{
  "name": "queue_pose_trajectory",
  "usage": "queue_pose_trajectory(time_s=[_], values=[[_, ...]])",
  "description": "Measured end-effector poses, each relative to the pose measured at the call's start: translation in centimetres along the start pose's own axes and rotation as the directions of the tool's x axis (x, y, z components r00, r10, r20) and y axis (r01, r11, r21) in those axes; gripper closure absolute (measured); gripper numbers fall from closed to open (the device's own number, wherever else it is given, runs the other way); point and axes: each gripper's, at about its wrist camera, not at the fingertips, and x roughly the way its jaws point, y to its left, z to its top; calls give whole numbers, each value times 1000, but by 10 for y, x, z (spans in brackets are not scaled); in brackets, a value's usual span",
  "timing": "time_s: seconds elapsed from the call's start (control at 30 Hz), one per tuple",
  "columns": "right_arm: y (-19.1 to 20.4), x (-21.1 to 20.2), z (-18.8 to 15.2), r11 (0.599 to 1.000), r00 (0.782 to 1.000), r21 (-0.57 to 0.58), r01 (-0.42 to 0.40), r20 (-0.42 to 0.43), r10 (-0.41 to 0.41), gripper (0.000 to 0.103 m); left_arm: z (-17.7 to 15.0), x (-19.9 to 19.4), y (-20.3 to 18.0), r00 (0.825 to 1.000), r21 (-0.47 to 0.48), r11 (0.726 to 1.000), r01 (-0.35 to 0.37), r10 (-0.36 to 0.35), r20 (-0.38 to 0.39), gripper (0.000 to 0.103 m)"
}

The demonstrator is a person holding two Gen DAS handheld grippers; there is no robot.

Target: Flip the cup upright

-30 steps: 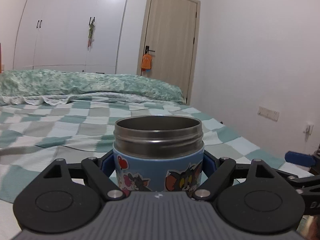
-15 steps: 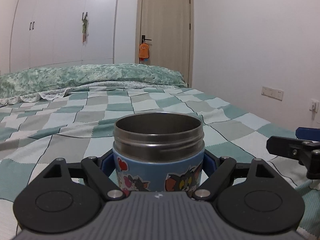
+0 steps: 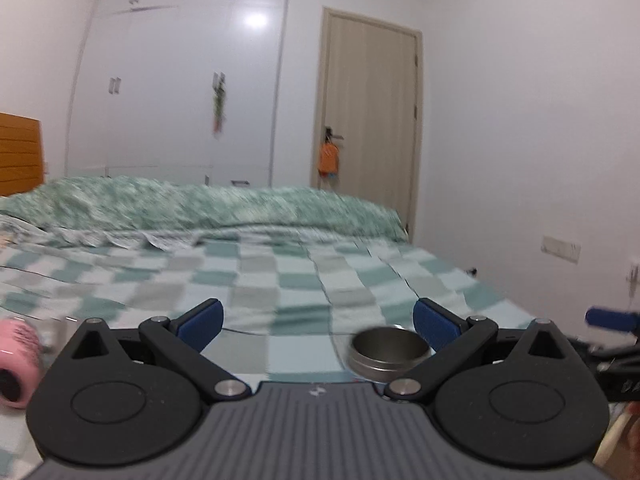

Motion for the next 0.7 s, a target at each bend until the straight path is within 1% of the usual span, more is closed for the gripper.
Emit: queue_pose_trajectory(time_s=[0.13,0.23,0.33,0.5,0.63,0.7], values=[[18,-24,1,999,999,5,-40,-3,40,0,12,-54,29,1000,-15,1000,-24,25,16,0],[31,-41,-6,998,997,20,-67,-22,68,0,3,-87,51,999,-29,999,-45,46,11,0],[45,-57,-21,996,995,23,-87,-51,88,0,-19,-112,67,996,-23,996,-81,80,-25,0],[62,-77,-54,996,994,6,-90,-62,91,0,-66,-145,79,994,-19,994,-109,109,-30,0],[73,-88,-85,996,998,-63,-60,-38,58,0,-102,-153,77,990,-21,991,-133,132,-49,0],[76,-91,-95,996,998,-69,-57,-41,55,0,-115,-154,76,989,-28,990,-140,139,-48,0]])
